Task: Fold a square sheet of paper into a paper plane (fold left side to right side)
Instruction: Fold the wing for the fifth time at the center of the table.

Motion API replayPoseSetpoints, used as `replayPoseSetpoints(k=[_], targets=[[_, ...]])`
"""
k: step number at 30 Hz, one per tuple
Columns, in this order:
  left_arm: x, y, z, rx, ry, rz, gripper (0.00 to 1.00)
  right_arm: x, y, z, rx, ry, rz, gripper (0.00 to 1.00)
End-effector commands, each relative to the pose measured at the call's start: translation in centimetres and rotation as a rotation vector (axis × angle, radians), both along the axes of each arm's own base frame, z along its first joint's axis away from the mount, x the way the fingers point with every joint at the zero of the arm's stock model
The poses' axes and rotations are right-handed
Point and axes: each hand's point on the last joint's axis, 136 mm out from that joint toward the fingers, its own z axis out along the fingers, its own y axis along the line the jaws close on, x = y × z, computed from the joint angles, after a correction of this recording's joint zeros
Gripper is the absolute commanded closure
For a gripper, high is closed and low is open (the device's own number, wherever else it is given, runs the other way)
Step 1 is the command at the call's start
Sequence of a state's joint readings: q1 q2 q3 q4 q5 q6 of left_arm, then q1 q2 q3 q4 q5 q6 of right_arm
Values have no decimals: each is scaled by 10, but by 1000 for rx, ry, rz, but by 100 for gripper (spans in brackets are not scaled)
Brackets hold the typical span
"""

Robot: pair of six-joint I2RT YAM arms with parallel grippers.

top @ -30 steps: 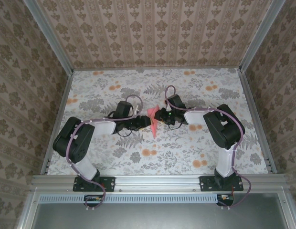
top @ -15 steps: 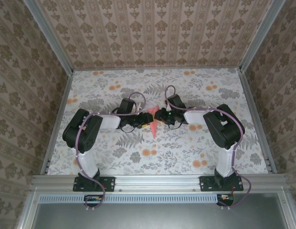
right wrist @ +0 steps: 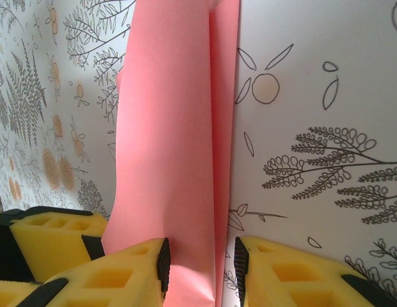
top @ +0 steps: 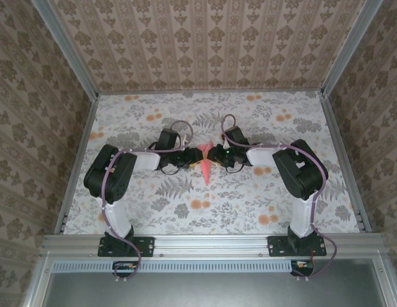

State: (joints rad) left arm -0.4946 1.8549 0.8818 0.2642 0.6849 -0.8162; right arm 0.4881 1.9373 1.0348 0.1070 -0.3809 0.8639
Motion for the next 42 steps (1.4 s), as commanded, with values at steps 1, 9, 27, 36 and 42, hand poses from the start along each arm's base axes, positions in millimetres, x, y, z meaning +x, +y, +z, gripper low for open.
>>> replayPoseSetpoints(k=[1,9,27,36,42], targets=[[12,-4,3,-15,-27,-1,60,-21,-12,-38,-91,113,-2,65],[18,-9,3,-24,-31,-10,61,-21,-12,-37,-91,112,-2,65],[30,-2,-8,28,-80,-56,100,-5,-15,-4,-32,42,-16,62],[24,-5,-18,40,-111,-153,100,18,-15,36,59,-10,-30,55],[30,7,-18,52,-119,-133,100,35,-9,37,86,20,-76,41]])
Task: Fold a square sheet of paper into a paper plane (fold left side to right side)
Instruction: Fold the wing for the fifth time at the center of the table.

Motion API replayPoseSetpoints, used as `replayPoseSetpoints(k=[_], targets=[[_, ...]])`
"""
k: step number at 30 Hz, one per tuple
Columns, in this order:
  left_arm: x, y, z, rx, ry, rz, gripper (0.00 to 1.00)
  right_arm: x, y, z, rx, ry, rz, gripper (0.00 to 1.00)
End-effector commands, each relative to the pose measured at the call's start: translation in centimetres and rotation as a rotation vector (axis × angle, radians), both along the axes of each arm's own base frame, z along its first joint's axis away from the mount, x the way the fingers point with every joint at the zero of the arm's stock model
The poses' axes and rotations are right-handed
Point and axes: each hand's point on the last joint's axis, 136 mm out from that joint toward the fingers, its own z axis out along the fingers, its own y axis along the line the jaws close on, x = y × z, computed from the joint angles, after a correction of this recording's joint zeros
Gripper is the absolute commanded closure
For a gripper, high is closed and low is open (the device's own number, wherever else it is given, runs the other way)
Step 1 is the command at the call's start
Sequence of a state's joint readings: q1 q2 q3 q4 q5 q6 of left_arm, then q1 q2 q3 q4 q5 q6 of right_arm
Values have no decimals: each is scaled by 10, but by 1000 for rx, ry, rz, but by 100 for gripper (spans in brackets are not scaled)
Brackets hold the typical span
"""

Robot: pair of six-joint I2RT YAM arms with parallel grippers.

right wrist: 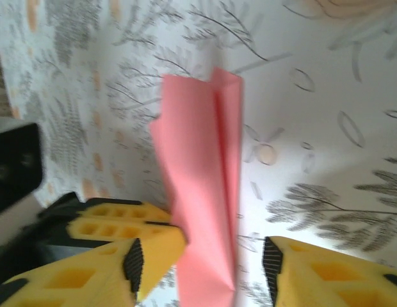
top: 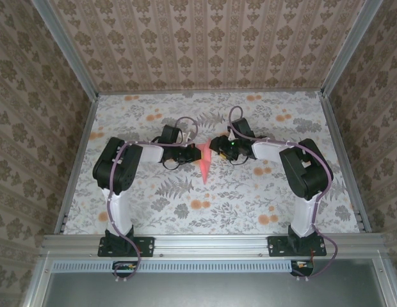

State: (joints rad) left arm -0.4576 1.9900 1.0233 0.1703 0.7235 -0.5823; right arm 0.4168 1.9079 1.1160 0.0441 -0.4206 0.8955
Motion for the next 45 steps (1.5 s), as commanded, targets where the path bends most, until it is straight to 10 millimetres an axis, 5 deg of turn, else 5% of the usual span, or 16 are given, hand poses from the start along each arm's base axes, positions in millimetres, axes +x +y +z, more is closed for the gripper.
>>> replayPoseSetpoints(k=[1,8,22,45], targets=[[6,8,3,-2,-22,-11,100,8,9,1,31,35,-12,39],[8,8,6,-5,-27,-6,100,23,23,-6,56,56,0,35],[8,8,7,-6,-23,-4,100,38,42,-14,68,64,21,42],[10,12,19,6,-67,-8,100,21,33,-57,-123,195,48,42]])
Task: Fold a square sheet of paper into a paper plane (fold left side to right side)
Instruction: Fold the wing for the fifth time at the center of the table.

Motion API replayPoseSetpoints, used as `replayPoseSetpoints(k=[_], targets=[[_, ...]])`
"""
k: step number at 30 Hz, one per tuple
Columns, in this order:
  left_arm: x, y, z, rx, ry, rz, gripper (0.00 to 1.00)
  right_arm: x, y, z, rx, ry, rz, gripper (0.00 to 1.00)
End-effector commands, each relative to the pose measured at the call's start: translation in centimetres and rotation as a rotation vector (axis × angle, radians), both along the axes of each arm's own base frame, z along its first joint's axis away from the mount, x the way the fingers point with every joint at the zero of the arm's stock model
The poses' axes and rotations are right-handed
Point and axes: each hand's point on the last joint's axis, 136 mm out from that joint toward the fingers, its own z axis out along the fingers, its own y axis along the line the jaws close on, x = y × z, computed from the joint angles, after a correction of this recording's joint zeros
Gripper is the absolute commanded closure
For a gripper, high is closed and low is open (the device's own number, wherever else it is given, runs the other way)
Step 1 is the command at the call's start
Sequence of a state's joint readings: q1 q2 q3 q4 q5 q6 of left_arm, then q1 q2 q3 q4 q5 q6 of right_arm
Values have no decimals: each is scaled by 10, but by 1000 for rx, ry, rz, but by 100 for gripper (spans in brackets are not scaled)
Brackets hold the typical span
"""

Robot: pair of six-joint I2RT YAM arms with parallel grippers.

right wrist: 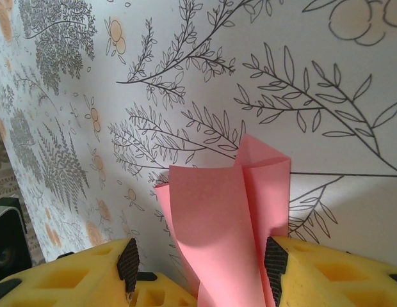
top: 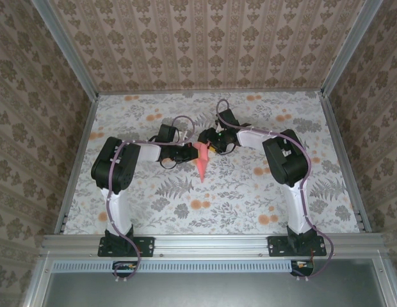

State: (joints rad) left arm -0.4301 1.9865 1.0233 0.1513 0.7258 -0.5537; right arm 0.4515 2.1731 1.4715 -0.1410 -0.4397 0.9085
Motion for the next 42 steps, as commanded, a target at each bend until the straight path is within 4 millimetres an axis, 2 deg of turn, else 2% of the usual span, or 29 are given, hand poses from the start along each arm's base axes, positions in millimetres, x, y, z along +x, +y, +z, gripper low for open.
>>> replayPoseSetpoints(k=[1,12,27,42], targets=[[6,3,22,-1,-66,-15,100,-20,-9,-35,-108,100,18,42],[14,8,29,-4,-87,-11,100,-23,-6,-41,-119,110,34,42],[20,6,16,11,-72,-14,100,-26,-4,-41,-125,109,52,41],[10,10,-3,33,-28,-24,100,-26,0,-39,-118,102,63,41]])
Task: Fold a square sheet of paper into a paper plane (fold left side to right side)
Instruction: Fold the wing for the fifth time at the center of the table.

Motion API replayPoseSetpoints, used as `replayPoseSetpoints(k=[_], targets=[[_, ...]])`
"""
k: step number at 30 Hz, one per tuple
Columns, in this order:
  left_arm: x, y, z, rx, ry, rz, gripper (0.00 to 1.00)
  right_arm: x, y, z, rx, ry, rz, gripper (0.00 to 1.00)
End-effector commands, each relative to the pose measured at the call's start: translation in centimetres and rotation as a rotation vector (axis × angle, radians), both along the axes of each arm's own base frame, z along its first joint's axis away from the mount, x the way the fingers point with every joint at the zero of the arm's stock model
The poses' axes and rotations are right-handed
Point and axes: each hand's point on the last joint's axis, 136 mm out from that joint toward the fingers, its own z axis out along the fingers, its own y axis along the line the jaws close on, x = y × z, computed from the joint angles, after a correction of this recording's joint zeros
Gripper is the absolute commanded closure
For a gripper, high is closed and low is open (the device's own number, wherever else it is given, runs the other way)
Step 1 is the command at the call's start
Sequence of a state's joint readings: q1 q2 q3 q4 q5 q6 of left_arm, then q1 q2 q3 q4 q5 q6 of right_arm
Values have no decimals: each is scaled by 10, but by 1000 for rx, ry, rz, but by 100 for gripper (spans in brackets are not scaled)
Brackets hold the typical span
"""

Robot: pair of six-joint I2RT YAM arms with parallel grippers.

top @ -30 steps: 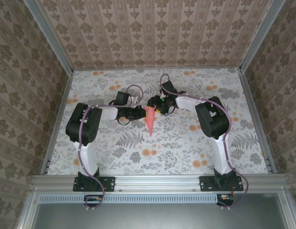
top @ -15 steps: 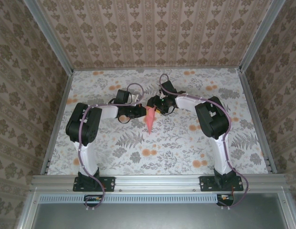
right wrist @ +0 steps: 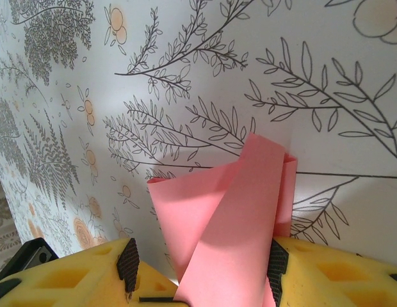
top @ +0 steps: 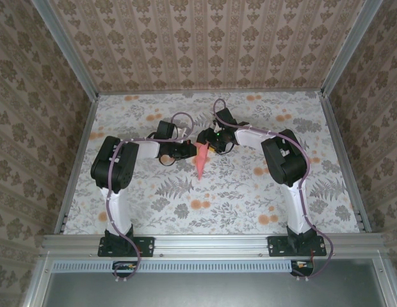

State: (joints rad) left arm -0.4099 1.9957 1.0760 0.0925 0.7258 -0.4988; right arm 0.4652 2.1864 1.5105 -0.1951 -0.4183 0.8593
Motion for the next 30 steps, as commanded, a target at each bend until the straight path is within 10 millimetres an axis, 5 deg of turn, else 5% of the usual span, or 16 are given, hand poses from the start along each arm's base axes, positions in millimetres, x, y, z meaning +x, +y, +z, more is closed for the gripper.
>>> replayPoseSetpoints(k=[1,12,25,30], targets=[[-2,6,-10,23,2,-11,100,-24,-4,-37,-76,110,23,41],[-11,12,-33,61,51,-2,100,-17,1,-24,-43,66,26,41],[-19,13,-47,91,75,-11,100,4,-8,37,26,-114,-11,37],[-19,13,-49,96,78,-11,100,-1,-16,46,-4,-134,-6,39]])
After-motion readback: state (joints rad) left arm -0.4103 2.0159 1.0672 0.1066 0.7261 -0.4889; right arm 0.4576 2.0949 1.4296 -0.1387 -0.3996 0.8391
